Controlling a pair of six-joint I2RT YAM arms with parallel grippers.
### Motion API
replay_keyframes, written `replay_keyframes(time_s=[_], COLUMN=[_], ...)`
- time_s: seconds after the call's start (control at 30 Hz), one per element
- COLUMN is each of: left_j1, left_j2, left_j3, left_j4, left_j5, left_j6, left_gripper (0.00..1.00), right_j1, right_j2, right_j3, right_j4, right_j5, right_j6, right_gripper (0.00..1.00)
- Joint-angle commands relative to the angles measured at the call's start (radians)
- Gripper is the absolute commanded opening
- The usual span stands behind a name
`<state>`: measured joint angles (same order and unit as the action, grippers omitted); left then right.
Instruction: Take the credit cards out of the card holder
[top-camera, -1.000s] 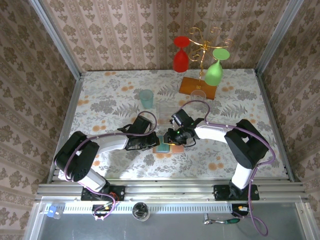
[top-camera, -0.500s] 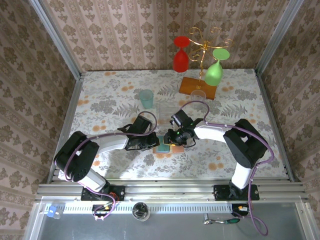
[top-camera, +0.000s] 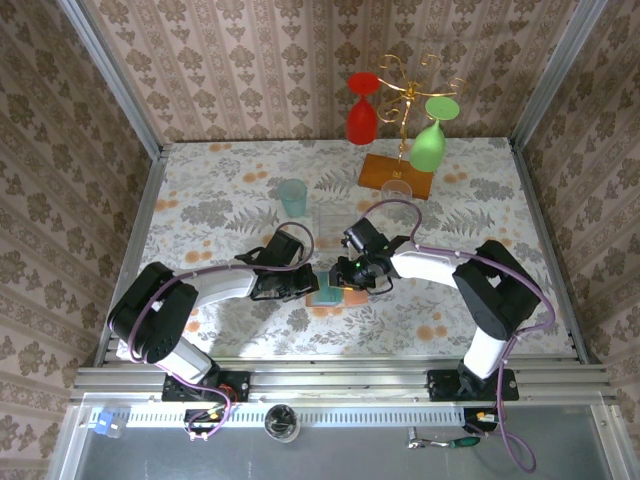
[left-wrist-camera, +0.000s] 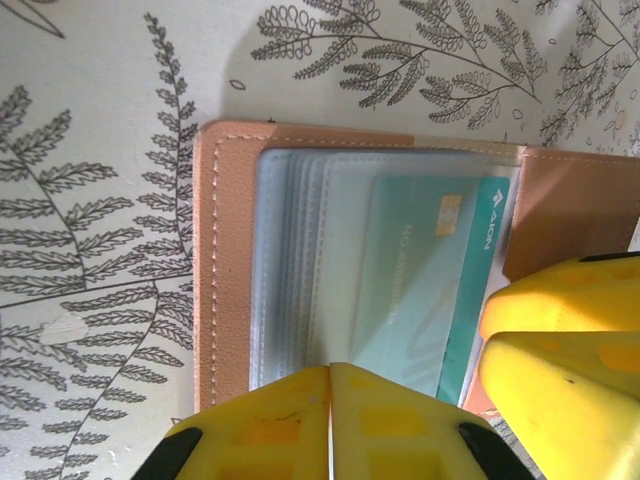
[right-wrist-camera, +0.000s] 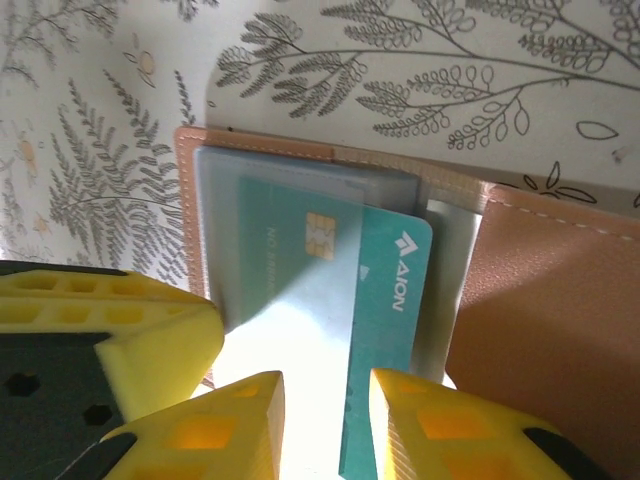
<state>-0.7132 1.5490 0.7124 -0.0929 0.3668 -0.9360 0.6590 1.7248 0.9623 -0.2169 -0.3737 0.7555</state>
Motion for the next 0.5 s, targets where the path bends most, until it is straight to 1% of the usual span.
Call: replay_keyframes(time_s=[0.0, 0.27, 0.47], left_j1=[-0.003, -0.005, -0.006], left_j2=[-0.037, 0.011, 0.052], left_j3=[0.049, 0.096, 0.08], left_j4=[-0.043, -0.061, -0.063], left_j5=[-0.005, 0.006, -0.007], left_j6=[0.035, 0.061, 0.075], left_gripper=[0.09, 0.06, 0.04], right_j1=[-0.001, -0.007, -0.01], right_j2=[-0.051, -0.08, -0.028], right_j3=[-0.019, -0.051, -0.05], right_j4=[-0.022, 0.011, 0.062], right_j5=[0.012, 0.008, -0.061], right_j6=[-0.016, -0.006, 0.002], right_gripper=[0.29, 0.3, 0.26])
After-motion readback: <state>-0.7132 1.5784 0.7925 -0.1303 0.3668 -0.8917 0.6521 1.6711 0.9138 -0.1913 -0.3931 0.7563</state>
